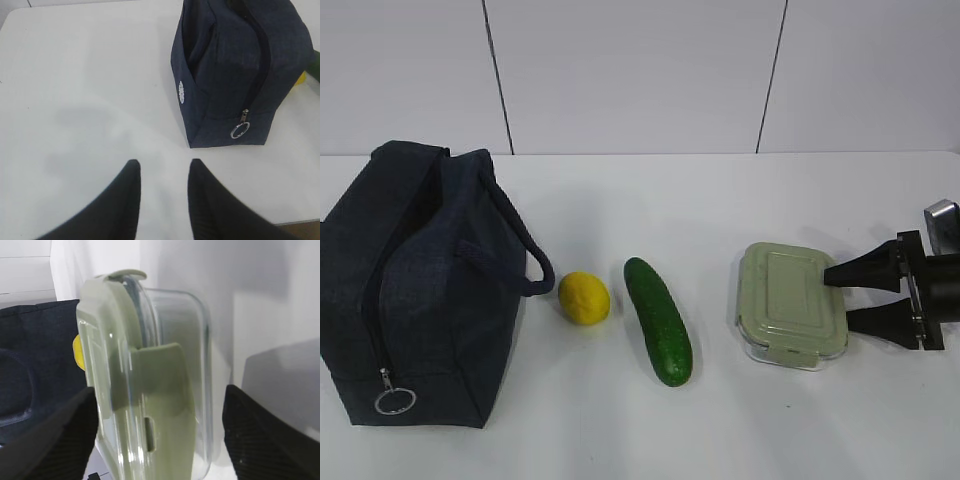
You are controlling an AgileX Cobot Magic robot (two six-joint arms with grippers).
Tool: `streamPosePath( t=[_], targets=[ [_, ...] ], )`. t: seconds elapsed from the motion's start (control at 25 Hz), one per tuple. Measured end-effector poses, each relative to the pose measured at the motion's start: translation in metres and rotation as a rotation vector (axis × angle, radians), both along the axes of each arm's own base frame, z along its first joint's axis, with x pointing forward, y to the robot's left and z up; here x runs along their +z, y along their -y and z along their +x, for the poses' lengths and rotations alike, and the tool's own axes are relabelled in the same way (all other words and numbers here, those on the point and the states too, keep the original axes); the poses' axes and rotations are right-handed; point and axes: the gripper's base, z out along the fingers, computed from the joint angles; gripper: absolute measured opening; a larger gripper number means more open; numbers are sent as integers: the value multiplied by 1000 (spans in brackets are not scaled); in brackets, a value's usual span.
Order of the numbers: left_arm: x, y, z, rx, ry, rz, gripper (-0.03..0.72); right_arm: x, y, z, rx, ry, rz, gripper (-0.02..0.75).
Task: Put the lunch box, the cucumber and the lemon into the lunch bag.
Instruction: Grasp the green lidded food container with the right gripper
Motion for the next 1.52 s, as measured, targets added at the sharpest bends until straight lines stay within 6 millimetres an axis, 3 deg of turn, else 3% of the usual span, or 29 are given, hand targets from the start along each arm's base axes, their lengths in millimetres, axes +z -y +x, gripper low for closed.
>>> streamPosePath(
  t=[0.64,1.52],
  targets=[
    [0,0,0,0,0,0,239,1,0,1,-12,2,6,587],
    [0,0,0,0,0,0,239,1,-15,4,19,5,12,587]
  ],
)
